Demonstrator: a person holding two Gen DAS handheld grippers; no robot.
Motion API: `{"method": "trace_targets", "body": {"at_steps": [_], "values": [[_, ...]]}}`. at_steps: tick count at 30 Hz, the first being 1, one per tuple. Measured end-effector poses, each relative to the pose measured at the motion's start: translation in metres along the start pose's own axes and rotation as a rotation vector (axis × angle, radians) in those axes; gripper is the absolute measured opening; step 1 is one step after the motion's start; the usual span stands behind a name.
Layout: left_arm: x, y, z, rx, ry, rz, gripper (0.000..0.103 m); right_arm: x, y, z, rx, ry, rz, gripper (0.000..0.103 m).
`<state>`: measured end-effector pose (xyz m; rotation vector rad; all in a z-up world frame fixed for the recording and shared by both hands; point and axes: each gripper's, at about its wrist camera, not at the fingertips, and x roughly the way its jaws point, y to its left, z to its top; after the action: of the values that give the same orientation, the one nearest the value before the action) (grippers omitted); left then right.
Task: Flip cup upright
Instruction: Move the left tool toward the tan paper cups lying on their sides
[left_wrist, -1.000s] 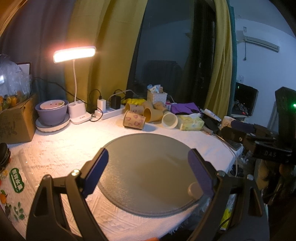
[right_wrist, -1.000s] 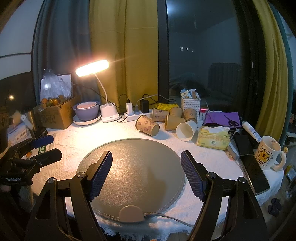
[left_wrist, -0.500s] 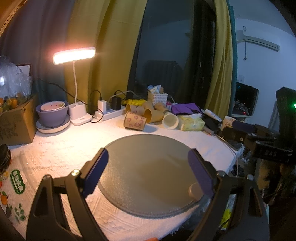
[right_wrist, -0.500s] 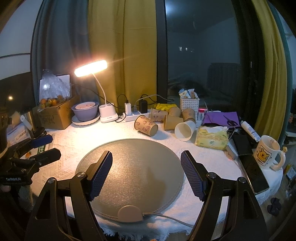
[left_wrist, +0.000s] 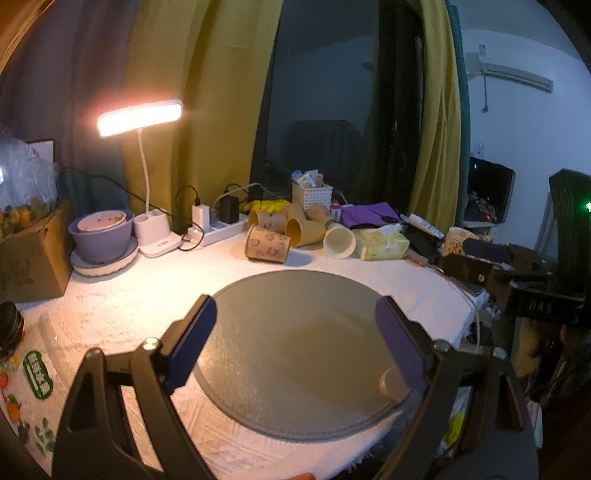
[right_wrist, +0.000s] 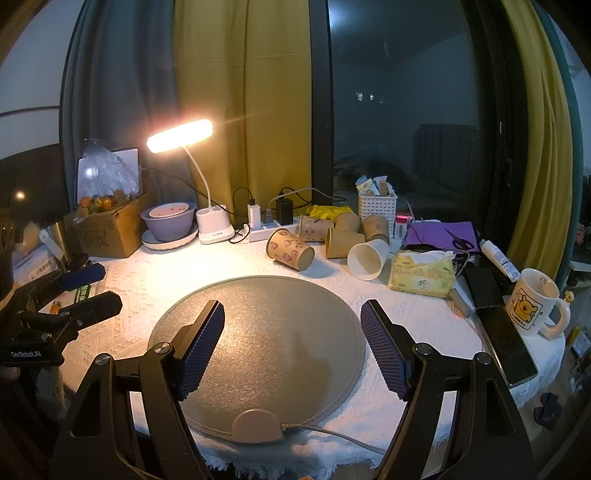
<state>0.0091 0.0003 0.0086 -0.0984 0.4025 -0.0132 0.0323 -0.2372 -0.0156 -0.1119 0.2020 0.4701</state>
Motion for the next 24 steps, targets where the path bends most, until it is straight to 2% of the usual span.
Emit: {"method": "trace_targets", "body": {"at_steps": [7,12,24], "values": [[0.044,-0.005,0.006,0.098,0.061,0.032,0.089,0.018,-0.01,0.0,0.027,0.028,-0.007,0.079],[0.083,-0.003,0.018,0.13,0.124,0.015,0.089,0.05,-0.031,0.004,0.049,0.07,-0.04,0.079],[0.186,-0.003,0.054,0.284,0.224,0.005,0.089,0.141,-0.088,0.021,0.148,0.14,-0.081,0.079]]}}
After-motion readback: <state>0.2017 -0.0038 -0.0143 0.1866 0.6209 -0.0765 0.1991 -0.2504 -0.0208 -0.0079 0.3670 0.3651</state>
